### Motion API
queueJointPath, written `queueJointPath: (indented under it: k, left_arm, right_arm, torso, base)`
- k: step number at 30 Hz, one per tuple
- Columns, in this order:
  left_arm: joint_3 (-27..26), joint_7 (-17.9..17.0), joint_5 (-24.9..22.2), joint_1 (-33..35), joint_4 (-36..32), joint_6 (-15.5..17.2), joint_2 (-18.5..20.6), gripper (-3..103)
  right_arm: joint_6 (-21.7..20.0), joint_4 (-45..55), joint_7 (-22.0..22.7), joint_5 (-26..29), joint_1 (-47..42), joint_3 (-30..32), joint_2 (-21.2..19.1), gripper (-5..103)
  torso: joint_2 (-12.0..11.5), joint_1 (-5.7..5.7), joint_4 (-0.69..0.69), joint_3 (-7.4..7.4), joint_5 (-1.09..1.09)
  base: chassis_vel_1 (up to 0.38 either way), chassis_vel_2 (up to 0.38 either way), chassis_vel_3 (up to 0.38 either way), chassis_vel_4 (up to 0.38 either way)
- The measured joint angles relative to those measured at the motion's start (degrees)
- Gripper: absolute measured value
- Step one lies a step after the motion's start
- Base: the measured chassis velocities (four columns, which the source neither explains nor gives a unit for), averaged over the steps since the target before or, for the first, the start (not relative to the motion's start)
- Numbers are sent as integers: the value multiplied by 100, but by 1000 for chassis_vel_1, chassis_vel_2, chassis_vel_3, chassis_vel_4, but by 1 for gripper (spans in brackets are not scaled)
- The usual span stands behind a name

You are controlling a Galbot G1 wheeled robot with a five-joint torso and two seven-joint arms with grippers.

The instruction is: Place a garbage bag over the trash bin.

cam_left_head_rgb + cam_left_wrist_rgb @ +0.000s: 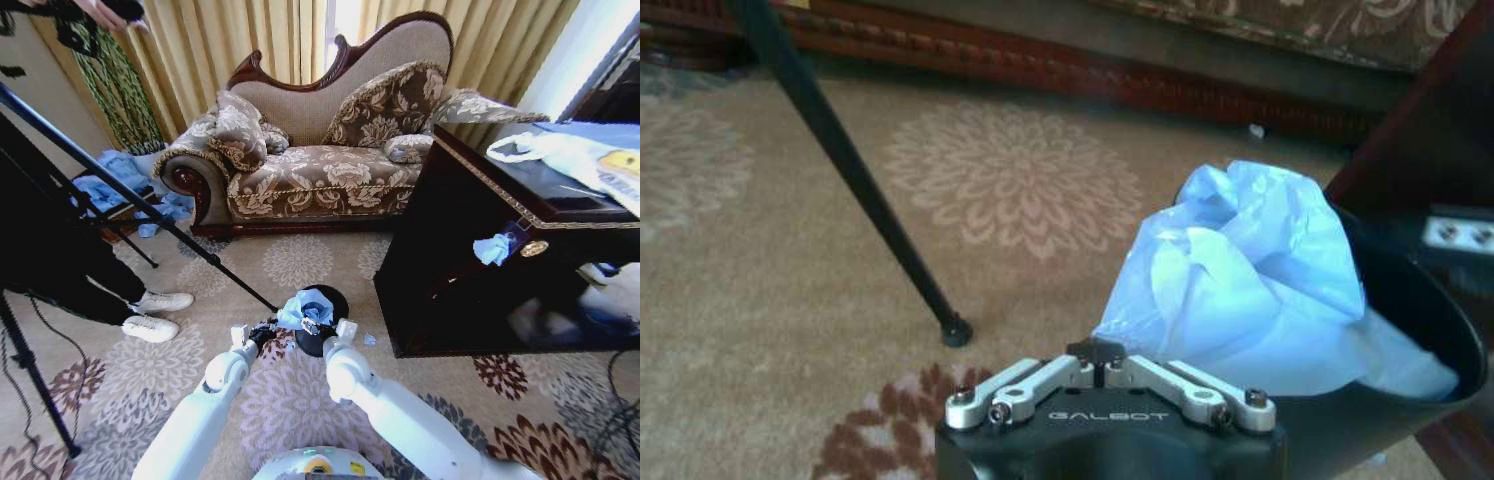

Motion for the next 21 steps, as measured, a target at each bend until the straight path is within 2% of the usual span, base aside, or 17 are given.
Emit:
queueJointPath:
  k: [2, 4, 12, 15, 18, 21]
  left_arm:
    - [-22, 45, -4, 55, -1, -22, 40, 0]
    - [-26, 68, -13, 65, 2, -45, 60, 0]
    - [-109, 138, -87, 47, 64, -149, 56, 0]
    - [-143, 162, -122, 120, 45, -177, 115, 0]
    - [-195, 196, -129, 226, 16, -204, 229, 0]
    - [-266, 199, -126, 313, -12, -208, 298, 0]
  right_arm:
    - [-16, -231, -121, -616, 154, -159, 68, 100]
    - [-115, -341, -124, -817, 275, -300, 105, 100]
    - [-499, -677, 195, -755, 759, -986, 187, 100]
    - [-513, -805, 301, -698, 856, -1040, 310, 103]
    - [-513, -854, 370, -669, 928, -1005, 400, 96]
    - [-516, -841, 392, -663, 971, -951, 394, 95]
  torso:
    - [0, 0, 1, 0, 0]
    - [0, 0, 0, 0, 1]
    - [0, 0, -1, 0, 0]
    - [0, 0, -1, 0, 0]
    - [0, 0, 1, 0, 1]
    - [0, 0, 1, 0, 0]
  base:
    - [0, 0, 0, 0]
    - [0, 0, 0, 0]
    - [0, 0, 0, 0]
    - [0, 0, 0, 0]
    - [0, 0, 0, 0]
    - [0, 0, 0, 0]
